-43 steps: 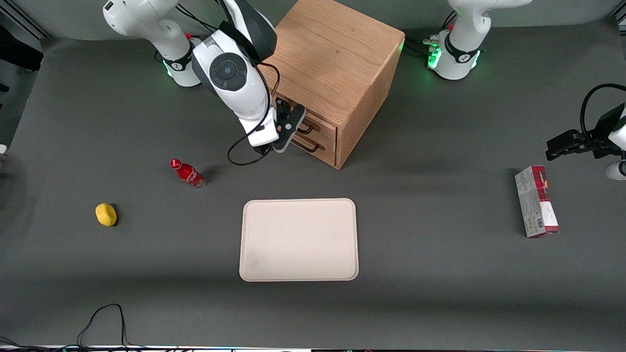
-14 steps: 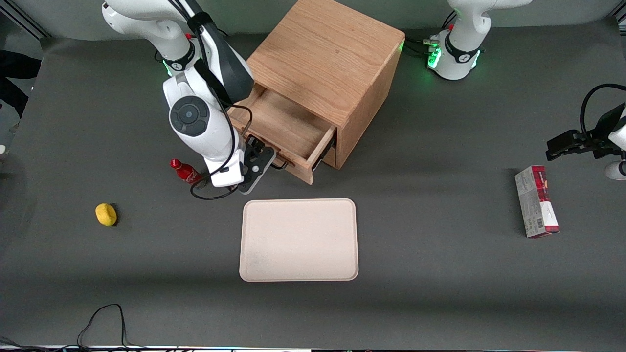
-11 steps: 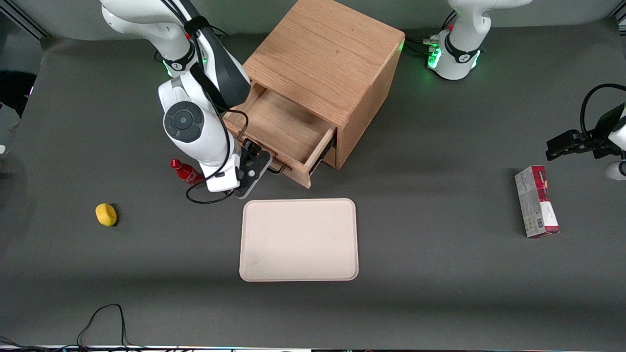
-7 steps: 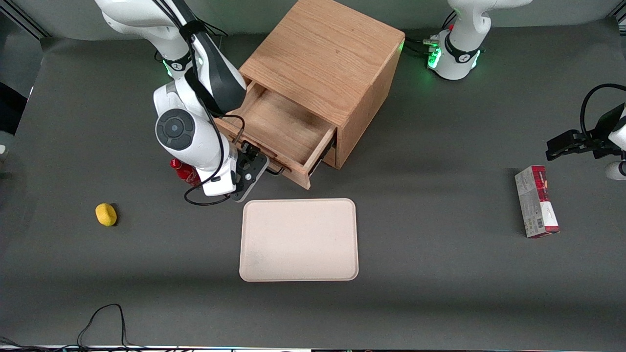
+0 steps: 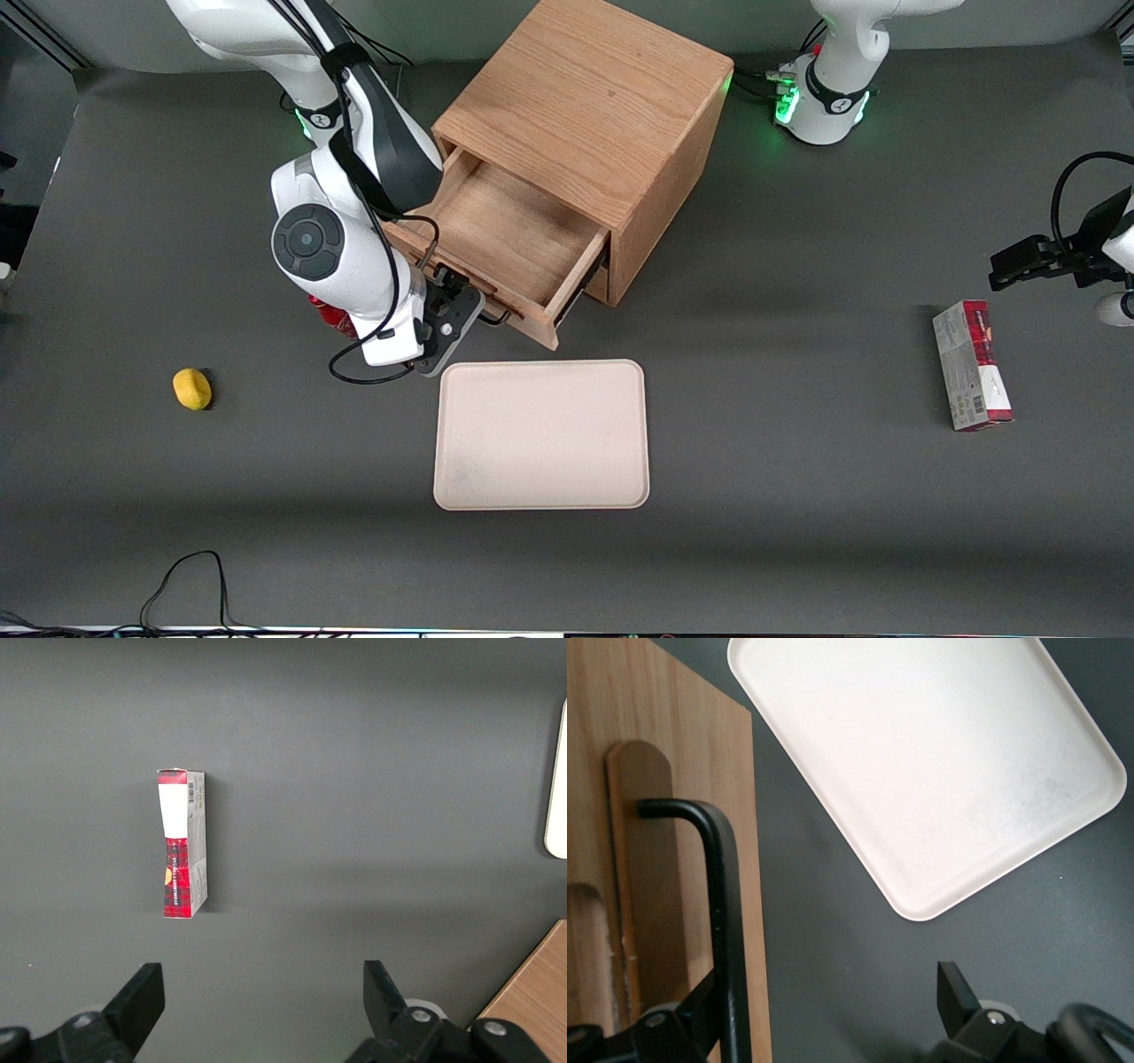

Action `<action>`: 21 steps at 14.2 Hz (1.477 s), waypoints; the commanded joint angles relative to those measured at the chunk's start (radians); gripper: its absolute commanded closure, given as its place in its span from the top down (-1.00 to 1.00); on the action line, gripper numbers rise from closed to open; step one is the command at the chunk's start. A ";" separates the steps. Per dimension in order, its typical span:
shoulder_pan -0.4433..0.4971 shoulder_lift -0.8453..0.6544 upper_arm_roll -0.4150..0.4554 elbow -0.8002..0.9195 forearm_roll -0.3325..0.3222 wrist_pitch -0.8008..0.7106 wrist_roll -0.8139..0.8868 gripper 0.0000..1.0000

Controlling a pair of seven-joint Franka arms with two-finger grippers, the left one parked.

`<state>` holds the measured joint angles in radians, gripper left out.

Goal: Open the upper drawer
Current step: 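Pull the upper drawer outward from the cabinet with the right gripper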

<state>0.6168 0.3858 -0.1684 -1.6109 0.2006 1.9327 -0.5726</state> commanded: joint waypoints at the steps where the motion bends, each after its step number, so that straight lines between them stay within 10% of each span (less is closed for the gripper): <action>1: -0.019 0.050 -0.003 0.078 0.023 -0.034 -0.033 1.00; 21: -0.094 0.100 -0.020 0.140 0.008 -0.044 -0.059 1.00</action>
<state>0.5278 0.4636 -0.1879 -1.5146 0.2012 1.9070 -0.6133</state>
